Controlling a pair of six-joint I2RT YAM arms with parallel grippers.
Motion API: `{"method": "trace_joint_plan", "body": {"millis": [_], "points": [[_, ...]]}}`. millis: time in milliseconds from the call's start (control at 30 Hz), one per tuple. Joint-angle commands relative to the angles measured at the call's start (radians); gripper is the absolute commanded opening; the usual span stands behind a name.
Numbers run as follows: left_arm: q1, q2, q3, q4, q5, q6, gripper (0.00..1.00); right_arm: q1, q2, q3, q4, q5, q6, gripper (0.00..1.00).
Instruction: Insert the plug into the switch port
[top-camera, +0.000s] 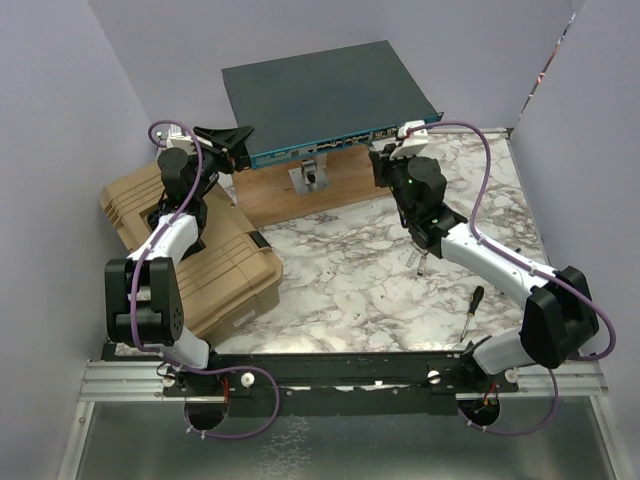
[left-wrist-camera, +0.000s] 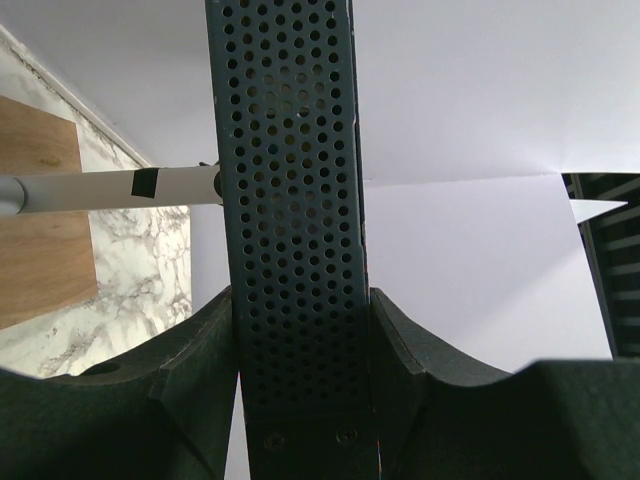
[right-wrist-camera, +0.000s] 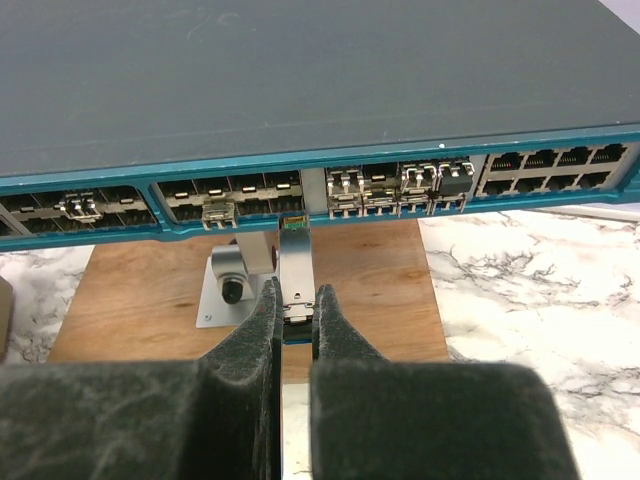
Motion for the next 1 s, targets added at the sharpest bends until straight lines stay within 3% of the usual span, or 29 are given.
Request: {"method": "trace_joint_plan", "body": {"millis": [0,967], "points": [[-0.052,0.026,-0.002,-0.02,0.013,0.013,0.01,0.004,-0.033,-0.026,0.051,0.024,0.007,0.01],[-0.055,0.027,0.011,-0.03,0.014,0.02,0.01,0.004,0.013,-0.013,0.082,0.006,0.013,0.01]]}}
